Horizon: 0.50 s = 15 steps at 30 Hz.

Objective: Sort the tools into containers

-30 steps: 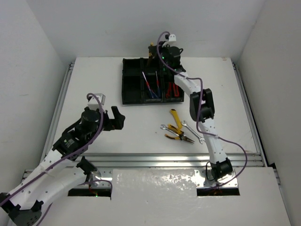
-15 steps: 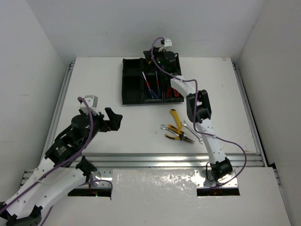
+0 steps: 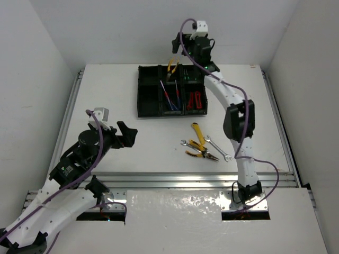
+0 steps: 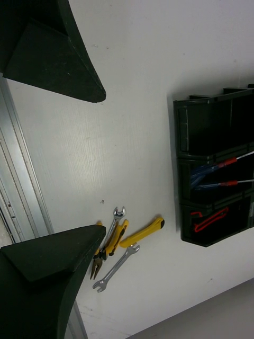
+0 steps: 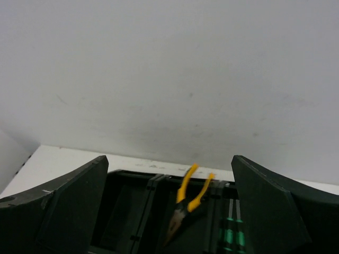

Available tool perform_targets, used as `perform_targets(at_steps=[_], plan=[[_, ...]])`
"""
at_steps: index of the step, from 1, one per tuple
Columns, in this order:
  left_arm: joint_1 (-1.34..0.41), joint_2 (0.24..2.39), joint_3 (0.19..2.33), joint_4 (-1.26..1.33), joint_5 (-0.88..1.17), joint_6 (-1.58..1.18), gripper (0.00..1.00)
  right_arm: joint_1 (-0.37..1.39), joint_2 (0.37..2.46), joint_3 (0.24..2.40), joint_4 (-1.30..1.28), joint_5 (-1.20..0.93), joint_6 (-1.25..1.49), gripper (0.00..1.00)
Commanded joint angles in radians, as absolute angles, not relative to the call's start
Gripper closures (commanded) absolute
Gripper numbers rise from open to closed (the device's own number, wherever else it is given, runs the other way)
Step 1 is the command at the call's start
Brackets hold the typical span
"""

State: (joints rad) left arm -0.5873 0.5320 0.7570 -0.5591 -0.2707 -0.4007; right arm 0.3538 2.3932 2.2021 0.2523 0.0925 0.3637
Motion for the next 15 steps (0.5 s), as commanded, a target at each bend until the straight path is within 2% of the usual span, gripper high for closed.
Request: perform_targets(at_steps=[1, 3, 4, 6, 7, 9, 12, 14, 15], plan=[[-0.574, 0.537, 0.759, -0.517, -0.261, -0.393, 0.00, 0.354, 2.169, 2.172, 0.082, 0.210, 0.269, 0.01], [-0.572, 0.538, 0.761, -0.518, -0.261, -0.393, 0.00, 0.354, 2.044, 2.105, -0.104, 0.294, 0.255, 0.01], [-0.572, 0.538, 0.761, -0.518, -0.262, -0.393, 0.00, 0.354, 1.990, 1.962, -0.133, 0.310, 0.249, 0.01], [-0.568, 0.535, 0.761, -0.517, -0.262, -0.393, 0.00, 0.353, 1.872, 1.771, -0.140, 0.261, 0.236, 0.01], [-0.568, 0.534, 0.759, -0.515, -0.259, -0.393, 0.00, 0.354, 1.758, 1.576, -0.120, 0.224, 0.198, 0.01], [-0.563, 0.540, 0.758, -0.512, -0.253, -0.390, 0.00, 0.354, 1.665, 1.423, -0.110, 0.110, 0.155, 0.01], [-0.558, 0.552, 0.759, -0.512, -0.250, -0.388, 0.00, 0.356, 1.545, 1.272, -0.260, 0.048, 0.155, 0.19], [-0.557, 0.558, 0.761, -0.512, -0.249, -0.388, 0.01, 0.359, 1.481, 1.175, -0.319, 0.029, 0.196, 0.36], [-0.554, 0.563, 0.761, -0.512, -0.245, -0.387, 0.00, 0.362, 1.464, 1.143, -0.330, -0.026, 0.204, 0.38]])
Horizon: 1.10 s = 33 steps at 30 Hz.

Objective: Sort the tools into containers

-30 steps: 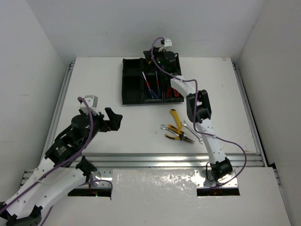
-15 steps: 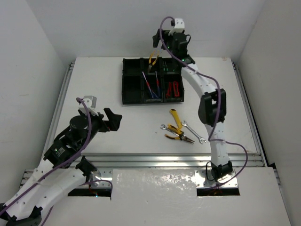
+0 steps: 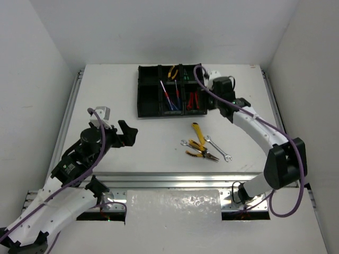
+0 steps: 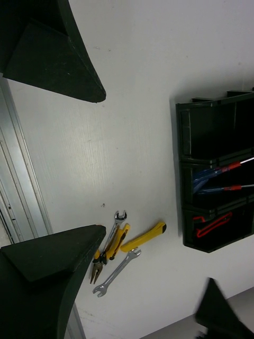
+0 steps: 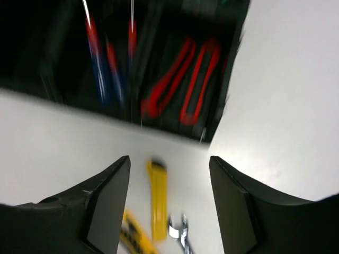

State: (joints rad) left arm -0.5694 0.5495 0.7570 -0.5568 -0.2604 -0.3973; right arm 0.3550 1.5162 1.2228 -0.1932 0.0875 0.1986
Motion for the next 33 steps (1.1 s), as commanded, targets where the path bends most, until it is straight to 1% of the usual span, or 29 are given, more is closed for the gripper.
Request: perform_targets(at_steps=[1, 5, 11, 13, 14, 18, 22, 24, 33], plan=[[-0.552, 0.564, 0.762, -0.512, -0.244, -0.387, 0.00, 0.368, 1.448, 1.087, -0.339, -0.040, 0.218, 0.39], [-0.546, 0.574, 0.761, -0.509, -0.239, -0.385, 0.00, 0.452, 1.445, 1.005, -0.408, -0.067, 0.186, 0.40], [-0.543, 0.598, 0.762, -0.511, -0.232, -0.382, 0.00, 0.580, 1.535, 1.039, -0.532, -0.006, 0.124, 0.39], [-0.545, 0.598, 0.762, -0.508, -0.227, -0.380, 0.00, 0.612, 1.546, 1.035, -0.543, -0.009, 0.112, 0.40], [-0.543, 0.598, 0.761, -0.506, -0.227, -0.379, 0.00, 0.621, 1.554, 1.035, -0.552, -0.018, 0.100, 0.43], [-0.543, 0.604, 0.761, -0.505, -0.221, -0.377, 0.00, 0.687, 1.563, 1.022, -0.584, -0.054, 0.087, 0.44], [-0.541, 0.607, 0.764, -0.505, -0.215, -0.373, 0.01, 0.727, 1.598, 1.002, -0.587, -0.043, 0.083, 0.45], [-0.538, 0.603, 0.762, -0.503, -0.213, -0.373, 0.00, 0.742, 1.630, 1.003, -0.597, -0.025, 0.086, 0.49], [-0.538, 0.592, 0.761, -0.502, -0.206, -0.371, 0.00, 0.761, 1.697, 0.965, -0.549, -0.009, 0.098, 0.51]])
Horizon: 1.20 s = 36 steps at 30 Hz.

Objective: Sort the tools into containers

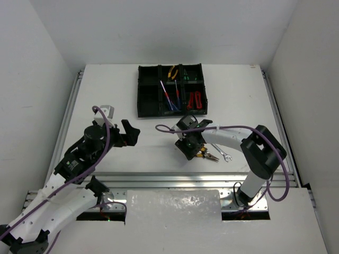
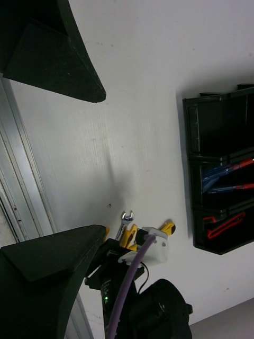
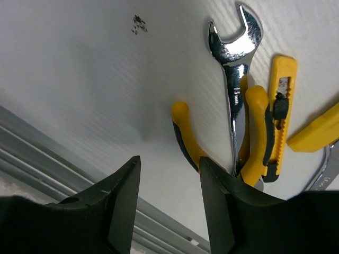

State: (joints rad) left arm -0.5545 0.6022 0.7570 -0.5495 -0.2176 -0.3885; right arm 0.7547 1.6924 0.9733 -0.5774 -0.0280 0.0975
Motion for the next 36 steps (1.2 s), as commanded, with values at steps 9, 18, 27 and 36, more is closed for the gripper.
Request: perform_targets(at_steps=[9, 18, 27, 36], plan=[[-0.538, 0.584, 0.759, -0.499, -0.199, -0.368, 0.00, 0.759, 1.809, 0.982, -0.537, -0.009, 0.092, 0.63], [-0.538, 0.588, 0.759, -0.497, -0.196, -0.367, 0.00, 0.795, 1.773, 0.969, -0.503, -0.035, 0.092, 0.91], [-0.537, 0.597, 0.759, -0.497, -0.196, -0.367, 0.01, 0.798, 1.632, 0.977, -0.511, 0.049, 0.124, 1.00], [-0.529, 0.607, 0.761, -0.497, -0.195, -0.365, 0.00, 0.796, 1.508, 0.992, -0.468, 0.097, 0.140, 1.00]])
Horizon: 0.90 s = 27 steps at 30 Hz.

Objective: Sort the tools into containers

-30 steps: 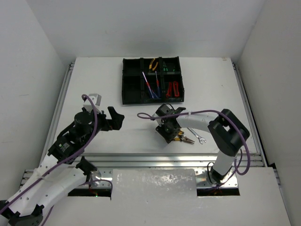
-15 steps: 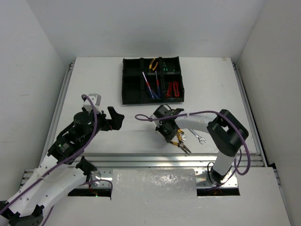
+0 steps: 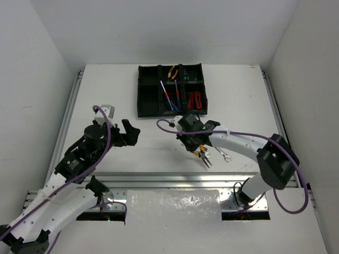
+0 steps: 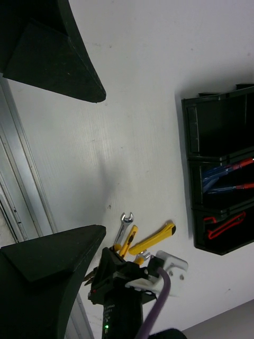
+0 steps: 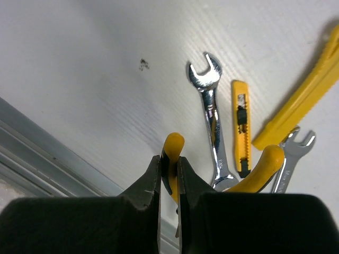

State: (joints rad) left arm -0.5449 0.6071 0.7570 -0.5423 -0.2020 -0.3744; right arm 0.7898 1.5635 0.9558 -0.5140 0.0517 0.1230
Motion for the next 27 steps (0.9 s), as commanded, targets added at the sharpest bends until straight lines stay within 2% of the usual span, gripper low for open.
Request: perform_targets(at_steps=[1, 6, 10, 13, 20, 22, 27], plan=[[-0.529, 0.606, 0.761, -0.497, -0.196, -0.365, 0.00, 0.793, 1.487, 0.999, -0.459, 0.100, 0.141, 1.00], [-0.528, 0.600, 0.762, -0.499, -0.198, -0.365, 0.00, 0.749, 1.459, 1.109, -0.327, 0.072, 0.136, 1.00], [-0.517, 0.597, 0.761, -0.499, -0.201, -0.367, 0.00, 0.628, 1.540, 1.282, -0.227, -0.041, 0.178, 1.00], [-0.517, 0.592, 0.759, -0.499, -0.202, -0.368, 0.00, 0.528, 1.676, 1.412, -0.183, -0.145, 0.231, 1.00], [-0.512, 0.617, 0.765, -0.505, -0.207, -0.367, 0.00, 0.423, 2.049, 1.964, -0.131, -0.254, 0.365, 1.00], [-0.511, 0.615, 0.767, -0.511, -0.210, -0.370, 0.01, 0.396, 2.149, 2.034, -0.046, -0.275, 0.406, 1.00], [-0.512, 0.584, 0.756, -0.503, -0.224, -0.377, 0.00, 0.393, 2.272, 2.135, 0.178, -0.135, 0.371, 1.00]])
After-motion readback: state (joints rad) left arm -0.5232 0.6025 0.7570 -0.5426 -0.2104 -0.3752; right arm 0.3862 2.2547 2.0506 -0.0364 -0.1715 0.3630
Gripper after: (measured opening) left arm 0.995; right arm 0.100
